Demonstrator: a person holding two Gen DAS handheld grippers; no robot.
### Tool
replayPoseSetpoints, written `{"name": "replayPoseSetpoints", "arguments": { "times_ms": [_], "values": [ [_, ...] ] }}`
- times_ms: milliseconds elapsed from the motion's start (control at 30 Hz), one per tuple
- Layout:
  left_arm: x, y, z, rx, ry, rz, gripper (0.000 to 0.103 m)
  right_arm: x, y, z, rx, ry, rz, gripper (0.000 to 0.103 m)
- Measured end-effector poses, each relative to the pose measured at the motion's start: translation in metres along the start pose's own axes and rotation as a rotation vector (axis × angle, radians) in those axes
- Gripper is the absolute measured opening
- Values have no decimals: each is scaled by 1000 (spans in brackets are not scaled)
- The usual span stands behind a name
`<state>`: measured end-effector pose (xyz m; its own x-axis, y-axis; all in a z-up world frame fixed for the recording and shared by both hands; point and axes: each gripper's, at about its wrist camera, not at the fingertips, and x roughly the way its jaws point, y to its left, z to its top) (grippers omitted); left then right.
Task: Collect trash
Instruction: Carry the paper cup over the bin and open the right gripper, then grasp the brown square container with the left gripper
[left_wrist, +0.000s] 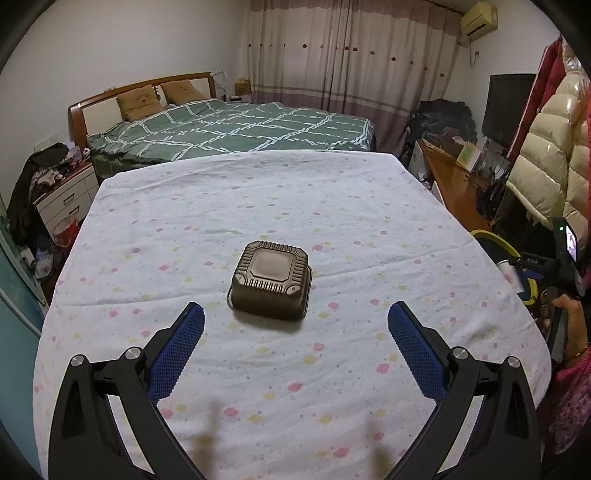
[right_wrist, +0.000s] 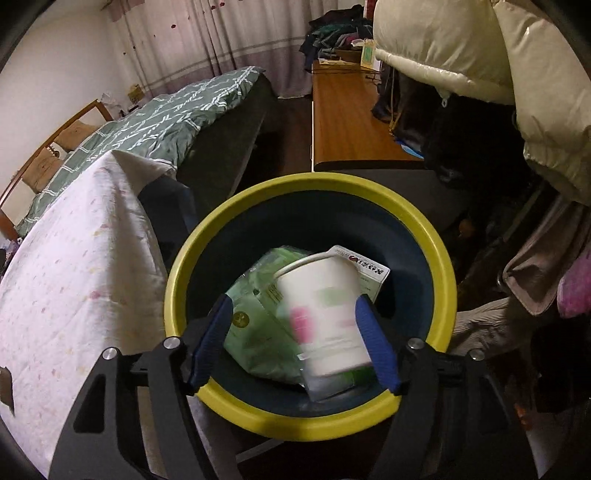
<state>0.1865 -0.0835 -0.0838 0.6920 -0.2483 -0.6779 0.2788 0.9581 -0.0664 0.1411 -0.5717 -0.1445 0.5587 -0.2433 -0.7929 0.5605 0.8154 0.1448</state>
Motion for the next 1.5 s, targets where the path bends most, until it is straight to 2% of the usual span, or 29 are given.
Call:
{"name": "replayPoseSetpoints", "arguments": {
  "times_ms": [300, 433, 533, 600, 667, 767, 933, 1267, 1500],
  "values": [
    [39, 11, 18, 40, 55, 31, 98, -13, 5, 4, -4, -31, 45, 69],
    [60, 18, 27, 37, 92, -3, 98, -14, 8, 6, -5, -28, 55, 69],
    [73, 23, 32, 30, 104, 2, 98, -14, 9, 5, -7, -21, 57, 69],
    [80, 23, 33, 42, 111, 21, 94, -13, 10, 4, -10, -15, 57, 69],
    [86, 23, 34, 49, 126, 17, 83, -12, 10, 3, -9, -11, 60, 69],
    [96, 24, 33, 49, 150, 12, 78, -10, 9, 2, -7, -7, 64, 69],
    [103, 24, 31, 48, 171, -5, 66, -9, 8, 1, -10, -7, 68, 69],
    [92, 11, 38, 67, 147, -26, 63, -18, -1, -3, 3, -22, 77, 69],
    [77, -38, 61, 144, 104, -99, 63, -29, -18, -11, 21, -40, 85, 69]
  ]
}}
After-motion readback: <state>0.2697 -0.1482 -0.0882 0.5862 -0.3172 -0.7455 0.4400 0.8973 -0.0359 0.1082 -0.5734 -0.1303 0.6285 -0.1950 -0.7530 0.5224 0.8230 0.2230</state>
